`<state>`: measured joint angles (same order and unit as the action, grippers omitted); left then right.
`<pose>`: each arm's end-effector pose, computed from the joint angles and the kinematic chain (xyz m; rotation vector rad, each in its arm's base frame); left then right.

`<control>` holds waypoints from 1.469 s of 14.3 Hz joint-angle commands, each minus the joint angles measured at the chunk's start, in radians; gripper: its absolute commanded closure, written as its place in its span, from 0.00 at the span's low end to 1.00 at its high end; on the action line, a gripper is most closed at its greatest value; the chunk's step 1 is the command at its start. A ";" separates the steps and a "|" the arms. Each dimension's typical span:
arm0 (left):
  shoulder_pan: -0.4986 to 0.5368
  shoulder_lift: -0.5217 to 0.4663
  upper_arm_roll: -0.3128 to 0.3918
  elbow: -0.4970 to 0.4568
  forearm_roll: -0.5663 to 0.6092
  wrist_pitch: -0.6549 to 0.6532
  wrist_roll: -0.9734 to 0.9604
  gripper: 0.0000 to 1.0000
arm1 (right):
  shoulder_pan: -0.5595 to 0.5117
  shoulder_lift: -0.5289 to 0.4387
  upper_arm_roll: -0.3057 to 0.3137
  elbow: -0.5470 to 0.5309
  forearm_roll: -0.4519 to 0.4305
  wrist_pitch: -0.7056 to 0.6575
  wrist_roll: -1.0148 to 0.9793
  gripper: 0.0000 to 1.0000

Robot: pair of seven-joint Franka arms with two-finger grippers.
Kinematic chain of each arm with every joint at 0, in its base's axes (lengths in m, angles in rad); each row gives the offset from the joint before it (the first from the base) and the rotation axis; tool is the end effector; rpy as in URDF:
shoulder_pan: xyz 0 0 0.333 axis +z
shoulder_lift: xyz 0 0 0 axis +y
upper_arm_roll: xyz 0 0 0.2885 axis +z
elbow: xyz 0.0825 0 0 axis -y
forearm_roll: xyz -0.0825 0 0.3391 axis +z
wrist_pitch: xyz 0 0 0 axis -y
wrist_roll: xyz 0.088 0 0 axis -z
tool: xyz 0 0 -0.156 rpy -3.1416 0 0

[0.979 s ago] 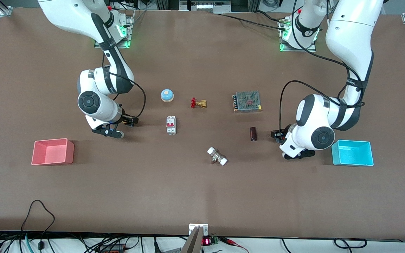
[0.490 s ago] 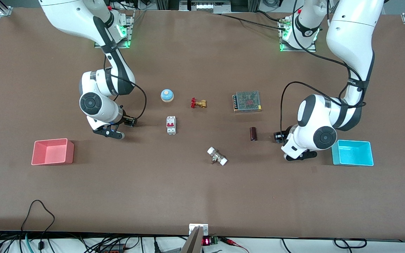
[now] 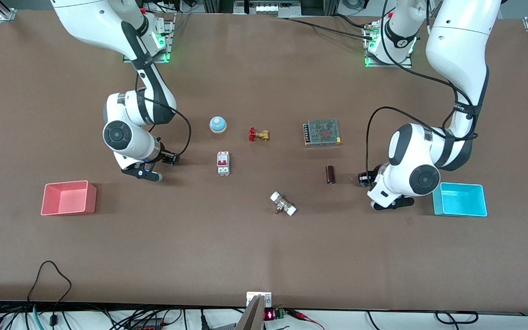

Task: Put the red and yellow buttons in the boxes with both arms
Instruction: 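Carry the yellow button over the pink box while the left gripper carries red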

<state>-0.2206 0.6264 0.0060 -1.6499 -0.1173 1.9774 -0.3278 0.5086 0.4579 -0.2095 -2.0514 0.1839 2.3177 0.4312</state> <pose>0.5701 -0.1374 0.1868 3.0786 0.2705 -0.4882 0.5023 0.1608 0.1655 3.0692 -0.3958 -0.2714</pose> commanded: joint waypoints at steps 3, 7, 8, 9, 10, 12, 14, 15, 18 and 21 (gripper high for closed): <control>0.049 -0.017 0.005 0.093 0.002 -0.075 0.044 0.87 | -0.002 -0.004 0.001 -0.004 0.022 0.000 -0.012 0.64; 0.119 -0.019 0.008 0.191 0.004 -0.161 0.146 0.87 | -0.012 -0.011 -0.005 0.054 0.022 -0.003 -0.028 0.73; 0.139 -0.028 0.009 0.199 0.004 -0.163 0.183 0.87 | -0.018 -0.019 -0.013 0.092 0.020 -0.030 -0.026 0.73; 0.165 -0.040 0.009 0.200 0.008 -0.163 0.222 0.87 | -0.033 -0.022 -0.039 0.168 0.016 -0.100 -0.031 0.74; 0.196 -0.054 0.009 0.202 0.039 -0.163 0.268 0.87 | -0.056 -0.016 -0.069 0.275 0.005 -0.203 -0.038 0.74; 0.259 -0.060 0.008 0.203 0.123 -0.163 0.370 0.88 | -0.172 0.059 -0.080 0.506 0.003 -0.407 -0.187 0.74; 0.305 -0.059 0.009 0.206 0.133 -0.161 0.453 0.88 | -0.249 0.091 -0.082 0.549 -0.010 -0.449 -0.346 0.74; 0.331 -0.057 0.008 0.209 0.131 -0.161 0.496 0.88 | -0.280 0.102 -0.082 0.550 -0.042 -0.443 -0.433 0.74; 0.380 -0.027 0.009 0.234 0.133 -0.152 0.581 0.88 | -0.373 0.151 -0.082 0.551 -0.081 -0.434 -0.629 0.73; 0.409 0.001 0.009 0.234 0.197 -0.106 0.616 0.88 | -0.420 0.208 -0.085 0.568 -0.086 -0.330 -0.756 0.74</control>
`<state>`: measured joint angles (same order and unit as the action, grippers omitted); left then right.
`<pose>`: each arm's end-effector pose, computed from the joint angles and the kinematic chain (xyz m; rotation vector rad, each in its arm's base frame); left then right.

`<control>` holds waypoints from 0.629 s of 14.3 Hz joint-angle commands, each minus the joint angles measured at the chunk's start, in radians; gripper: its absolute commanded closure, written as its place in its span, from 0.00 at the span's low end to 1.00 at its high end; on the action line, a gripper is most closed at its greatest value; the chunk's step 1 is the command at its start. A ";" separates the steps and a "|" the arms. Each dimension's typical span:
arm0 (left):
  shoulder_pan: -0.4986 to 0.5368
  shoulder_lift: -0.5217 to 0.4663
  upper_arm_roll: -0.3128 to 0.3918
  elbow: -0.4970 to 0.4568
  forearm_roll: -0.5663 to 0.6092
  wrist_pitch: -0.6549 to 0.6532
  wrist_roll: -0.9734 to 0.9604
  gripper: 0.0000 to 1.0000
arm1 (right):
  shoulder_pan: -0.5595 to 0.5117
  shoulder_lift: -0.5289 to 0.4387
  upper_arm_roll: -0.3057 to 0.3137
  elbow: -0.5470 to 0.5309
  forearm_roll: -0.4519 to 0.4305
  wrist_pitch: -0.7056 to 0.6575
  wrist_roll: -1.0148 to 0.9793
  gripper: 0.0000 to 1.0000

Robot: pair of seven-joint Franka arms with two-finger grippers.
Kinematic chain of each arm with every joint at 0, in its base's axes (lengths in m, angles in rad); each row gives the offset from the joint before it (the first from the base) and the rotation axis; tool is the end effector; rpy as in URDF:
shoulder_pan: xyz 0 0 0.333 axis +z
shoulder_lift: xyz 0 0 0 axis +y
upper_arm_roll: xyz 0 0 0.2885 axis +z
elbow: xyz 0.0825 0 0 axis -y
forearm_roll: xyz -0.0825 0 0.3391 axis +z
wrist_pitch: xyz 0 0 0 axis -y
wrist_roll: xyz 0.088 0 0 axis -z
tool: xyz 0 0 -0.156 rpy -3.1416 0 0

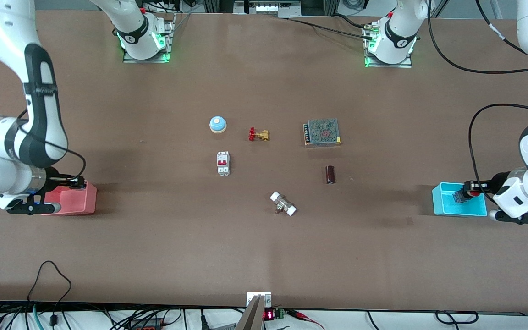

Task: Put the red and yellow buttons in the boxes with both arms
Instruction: 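Carry the yellow button over the pink box while the left gripper carries red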

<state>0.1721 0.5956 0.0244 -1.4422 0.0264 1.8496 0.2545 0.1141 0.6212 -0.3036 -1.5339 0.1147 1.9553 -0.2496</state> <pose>0.6150 0.1239 0.2770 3.1209 -0.1102 -0.3006 0.6151 -0.0865 0.2443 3.0900 0.0717 -0.2835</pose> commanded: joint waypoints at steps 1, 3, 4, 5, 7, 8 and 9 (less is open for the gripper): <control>0.023 0.045 -0.009 0.026 0.058 0.029 0.034 0.88 | -0.036 0.061 0.009 0.052 -0.029 0.069 -0.101 0.73; 0.023 0.078 -0.009 0.026 0.069 0.034 0.034 0.88 | -0.047 0.066 0.009 0.052 -0.046 0.088 -0.106 0.73; 0.023 0.088 -0.009 0.026 0.081 0.046 0.034 0.88 | -0.048 0.066 0.008 0.054 -0.056 0.090 -0.106 0.73; 0.023 0.105 -0.009 0.026 0.082 0.060 0.034 0.88 | -0.048 0.069 0.008 0.054 -0.063 0.099 -0.105 0.73; 0.023 0.128 -0.009 0.026 0.087 0.085 0.034 0.88 | -0.053 0.094 0.008 0.054 -0.064 0.143 -0.103 0.73; 0.021 0.138 -0.009 0.025 0.098 0.094 0.032 0.88 | -0.059 0.106 0.008 0.054 -0.064 0.158 -0.105 0.73; 0.021 0.145 -0.009 0.026 0.102 0.095 0.031 0.87 | -0.066 0.110 0.008 0.054 -0.063 0.163 -0.102 0.73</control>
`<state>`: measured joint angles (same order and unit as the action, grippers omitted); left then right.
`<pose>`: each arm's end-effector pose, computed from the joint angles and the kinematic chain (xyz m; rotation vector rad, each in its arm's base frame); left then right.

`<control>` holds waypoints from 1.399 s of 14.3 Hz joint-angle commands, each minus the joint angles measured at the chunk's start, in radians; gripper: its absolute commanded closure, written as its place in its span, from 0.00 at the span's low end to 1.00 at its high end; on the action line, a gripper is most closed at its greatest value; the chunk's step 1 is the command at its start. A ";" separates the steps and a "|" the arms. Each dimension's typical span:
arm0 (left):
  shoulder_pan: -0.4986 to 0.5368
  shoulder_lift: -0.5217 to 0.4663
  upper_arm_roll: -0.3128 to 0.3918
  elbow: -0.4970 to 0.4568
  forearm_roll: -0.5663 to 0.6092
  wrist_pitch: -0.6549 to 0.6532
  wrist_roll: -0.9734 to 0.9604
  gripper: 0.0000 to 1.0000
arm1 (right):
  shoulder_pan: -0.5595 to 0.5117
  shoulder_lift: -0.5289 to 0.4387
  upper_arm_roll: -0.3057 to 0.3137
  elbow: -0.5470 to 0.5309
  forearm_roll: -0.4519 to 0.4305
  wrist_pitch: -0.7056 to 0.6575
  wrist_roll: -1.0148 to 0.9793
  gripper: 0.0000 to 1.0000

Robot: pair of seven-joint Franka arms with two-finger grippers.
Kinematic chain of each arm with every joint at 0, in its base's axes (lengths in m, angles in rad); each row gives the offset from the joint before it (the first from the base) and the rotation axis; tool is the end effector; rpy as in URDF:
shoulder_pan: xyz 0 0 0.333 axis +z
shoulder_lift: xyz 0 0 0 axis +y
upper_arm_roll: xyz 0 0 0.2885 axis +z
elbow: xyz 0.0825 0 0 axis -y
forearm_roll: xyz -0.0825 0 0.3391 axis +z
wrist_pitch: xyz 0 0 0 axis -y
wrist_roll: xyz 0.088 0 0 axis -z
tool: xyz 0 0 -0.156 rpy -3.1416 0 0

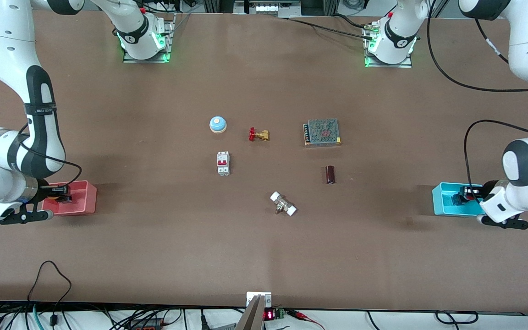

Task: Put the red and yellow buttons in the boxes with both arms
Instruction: 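Lower the yellow button into the pink box while the left gripper lowers red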

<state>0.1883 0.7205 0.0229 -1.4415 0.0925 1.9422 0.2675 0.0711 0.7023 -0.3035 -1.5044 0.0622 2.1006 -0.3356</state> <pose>0.6162 0.1411 0.2041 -3.0730 0.1591 0.3656 0.6337 -0.1220 0.2165 3.0127 0.1967 -0.1695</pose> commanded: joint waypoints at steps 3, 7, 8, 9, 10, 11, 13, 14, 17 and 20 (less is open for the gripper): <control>0.005 0.033 -0.008 0.026 0.036 0.003 0.012 0.74 | -0.030 0.060 0.009 0.024 -0.008 0.047 -0.017 0.73; 0.003 0.033 -0.008 0.026 0.030 0.003 0.004 0.49 | -0.036 0.069 0.011 0.023 0.007 0.050 -0.013 0.73; -0.001 0.033 -0.009 0.026 0.029 0.003 0.004 0.47 | -0.034 0.075 0.015 0.023 0.008 0.047 -0.007 0.73; -0.003 0.030 -0.008 0.026 0.027 0.003 0.002 0.46 | -0.036 0.077 0.017 0.023 0.025 0.045 -0.006 0.73; -0.003 0.028 -0.009 0.027 0.026 0.001 0.002 0.46 | -0.034 0.080 0.017 0.023 0.063 0.045 -0.008 0.73; -0.006 0.027 -0.009 0.030 0.024 0.001 0.001 0.45 | -0.034 0.083 0.017 0.023 0.085 0.044 -0.009 0.73; -0.010 0.022 -0.017 0.076 0.027 -0.002 0.001 0.33 | -0.033 0.085 0.017 0.023 0.088 0.045 -0.010 0.73; -0.019 0.020 -0.020 0.099 0.027 -0.005 -0.001 0.26 | -0.033 0.086 0.017 0.023 0.088 0.049 -0.010 0.72; -0.039 -0.012 -0.020 0.107 0.036 -0.006 -0.060 0.19 | -0.033 0.089 0.017 0.023 0.094 0.047 -0.005 0.00; -0.067 -0.050 -0.024 0.107 0.035 -0.006 -0.123 0.13 | -0.024 0.047 0.017 0.023 0.116 0.009 0.012 0.00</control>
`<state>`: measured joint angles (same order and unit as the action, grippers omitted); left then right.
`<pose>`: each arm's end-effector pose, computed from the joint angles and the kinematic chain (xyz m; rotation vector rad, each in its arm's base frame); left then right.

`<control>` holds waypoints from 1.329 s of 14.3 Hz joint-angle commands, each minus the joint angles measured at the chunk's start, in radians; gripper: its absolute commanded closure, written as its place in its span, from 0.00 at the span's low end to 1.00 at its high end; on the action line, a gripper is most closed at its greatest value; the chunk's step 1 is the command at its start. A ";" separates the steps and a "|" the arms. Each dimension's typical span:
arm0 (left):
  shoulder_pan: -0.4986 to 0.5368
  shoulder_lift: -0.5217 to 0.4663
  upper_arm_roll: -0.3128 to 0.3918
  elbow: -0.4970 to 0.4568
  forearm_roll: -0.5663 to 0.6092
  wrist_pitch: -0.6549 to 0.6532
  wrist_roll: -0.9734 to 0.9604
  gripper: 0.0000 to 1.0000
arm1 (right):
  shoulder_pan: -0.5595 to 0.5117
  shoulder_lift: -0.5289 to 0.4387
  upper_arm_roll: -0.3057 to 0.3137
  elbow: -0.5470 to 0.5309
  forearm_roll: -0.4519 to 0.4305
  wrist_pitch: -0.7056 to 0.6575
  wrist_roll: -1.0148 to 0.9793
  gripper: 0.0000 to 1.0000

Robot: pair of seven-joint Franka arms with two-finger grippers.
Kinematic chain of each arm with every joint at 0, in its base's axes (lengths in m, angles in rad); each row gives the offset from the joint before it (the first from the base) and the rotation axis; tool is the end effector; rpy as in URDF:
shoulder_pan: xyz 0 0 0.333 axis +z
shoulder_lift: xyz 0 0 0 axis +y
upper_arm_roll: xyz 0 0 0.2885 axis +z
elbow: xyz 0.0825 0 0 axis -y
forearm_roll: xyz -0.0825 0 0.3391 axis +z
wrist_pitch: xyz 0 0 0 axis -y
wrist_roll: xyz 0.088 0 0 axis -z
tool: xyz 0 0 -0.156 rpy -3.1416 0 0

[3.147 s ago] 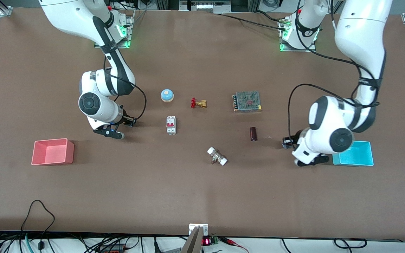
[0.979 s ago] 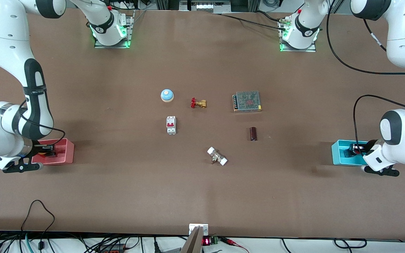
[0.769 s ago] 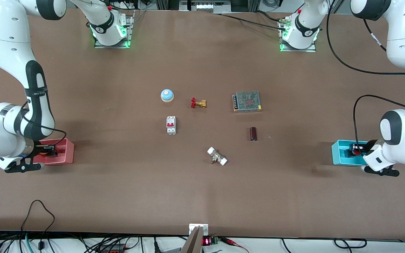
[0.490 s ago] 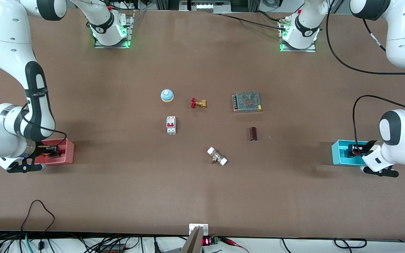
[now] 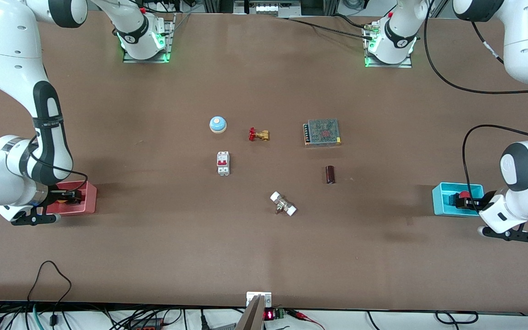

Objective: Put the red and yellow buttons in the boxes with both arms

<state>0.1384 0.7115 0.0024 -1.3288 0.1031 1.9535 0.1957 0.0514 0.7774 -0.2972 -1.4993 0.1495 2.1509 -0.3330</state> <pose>0.6569 0.1045 0.2553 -3.0544 0.1499 0.1554 0.6328 -0.1256 0.1737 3.0746 0.1090 -0.1721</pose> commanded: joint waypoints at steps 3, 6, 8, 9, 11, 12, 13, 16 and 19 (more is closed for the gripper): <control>-0.045 -0.096 -0.015 -0.021 0.024 -0.060 -0.125 0.00 | 0.004 -0.110 0.004 0.019 0.027 -0.155 0.014 0.00; -0.060 -0.180 -0.016 -0.045 0.014 -0.110 -0.140 0.00 | 0.005 -0.200 0.006 0.019 0.025 -0.199 0.017 0.00; -0.057 -0.272 -0.027 -0.105 0.009 -0.113 -0.140 0.00 | 0.011 -0.259 0.010 0.019 0.022 -0.262 0.072 0.00; -0.056 -0.318 -0.036 -0.136 0.007 -0.116 -0.144 0.00 | 0.030 -0.289 0.009 0.019 0.022 -0.307 0.122 0.00; -0.056 -0.433 -0.039 -0.223 -0.017 -0.108 -0.160 0.00 | 0.089 -0.343 0.007 0.019 0.016 -0.367 0.253 0.00; -0.056 -0.481 -0.042 -0.246 -0.020 -0.108 -0.162 0.00 | 0.128 -0.371 0.004 0.019 0.015 -0.396 0.320 0.00; -0.054 -0.527 -0.044 -0.263 -0.022 -0.113 -0.162 0.00 | 0.154 -0.386 0.003 0.019 0.013 -0.414 0.383 0.00; -0.054 -0.638 -0.042 -0.309 -0.074 -0.148 -0.162 0.00 | 0.192 -0.446 0.004 0.019 0.009 -0.463 0.456 0.00; -0.057 -0.708 -0.053 -0.340 -0.082 -0.173 -0.162 0.00 | 0.171 -0.474 -0.017 0.037 0.007 -0.526 0.439 0.00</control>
<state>0.0748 0.0647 -0.0323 -1.6073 0.0362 1.7795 0.0429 0.2465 0.3356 -0.2988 -1.4588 0.1583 1.6677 0.1125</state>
